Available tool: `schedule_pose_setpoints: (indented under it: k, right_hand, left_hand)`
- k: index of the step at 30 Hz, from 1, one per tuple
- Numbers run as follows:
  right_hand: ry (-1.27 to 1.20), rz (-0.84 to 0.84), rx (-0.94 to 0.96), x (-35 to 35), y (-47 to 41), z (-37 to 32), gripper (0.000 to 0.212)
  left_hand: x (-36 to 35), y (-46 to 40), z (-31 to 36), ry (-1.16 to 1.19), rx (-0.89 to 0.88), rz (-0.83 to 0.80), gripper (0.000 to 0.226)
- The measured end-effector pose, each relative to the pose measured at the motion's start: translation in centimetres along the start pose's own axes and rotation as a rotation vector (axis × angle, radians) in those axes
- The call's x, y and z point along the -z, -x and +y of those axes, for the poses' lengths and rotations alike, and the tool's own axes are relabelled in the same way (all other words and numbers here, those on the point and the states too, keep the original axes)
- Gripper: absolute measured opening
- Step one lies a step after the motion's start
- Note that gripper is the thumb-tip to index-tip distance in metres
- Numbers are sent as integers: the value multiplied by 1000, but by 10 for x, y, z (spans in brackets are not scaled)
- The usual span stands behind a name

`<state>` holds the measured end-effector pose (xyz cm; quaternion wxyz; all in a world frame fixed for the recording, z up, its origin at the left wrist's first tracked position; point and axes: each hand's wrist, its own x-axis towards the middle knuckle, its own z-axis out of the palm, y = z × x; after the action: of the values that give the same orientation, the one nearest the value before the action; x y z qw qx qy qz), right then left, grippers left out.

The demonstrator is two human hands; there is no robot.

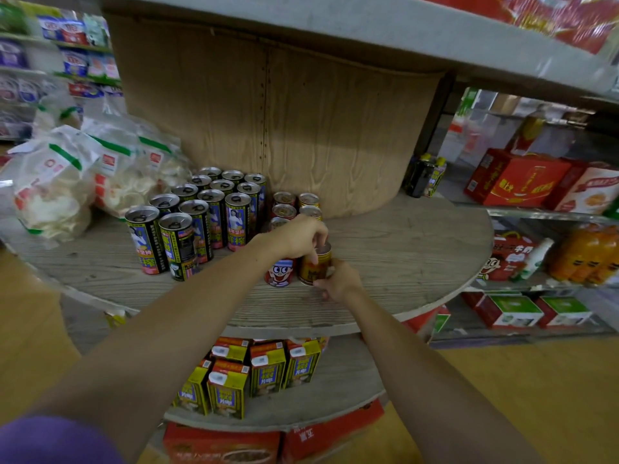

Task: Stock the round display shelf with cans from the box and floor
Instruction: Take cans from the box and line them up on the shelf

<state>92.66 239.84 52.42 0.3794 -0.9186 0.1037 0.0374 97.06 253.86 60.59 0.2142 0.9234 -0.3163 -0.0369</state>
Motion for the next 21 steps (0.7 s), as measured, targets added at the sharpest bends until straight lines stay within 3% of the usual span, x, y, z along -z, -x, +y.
schedule_pose_setpoints:
  k: [5, 10, 13, 16, 21]
  right_hand:
    - [72, -57, 18, 1, -7, 1, 46]
    - [-53, -167, 23, 18, 1, 6, 52]
    - [-131, -62, -25, 32, -1, 24, 34]
    - [-25, 118, 4, 60, 12, 52, 29]
    - [30, 408, -148, 116, 46, 129, 23]
  left_hand:
    - [5, -3, 6, -41, 29, -57, 30]
    - [3, -11, 26, -239, -8, -151, 30]
    - [-5, -21, 42, -200, -112, -57, 15]
    - [-25, -32, 62, -172, -204, 39, 5]
    - [-85, -58, 106, 63, -259, -57, 7]
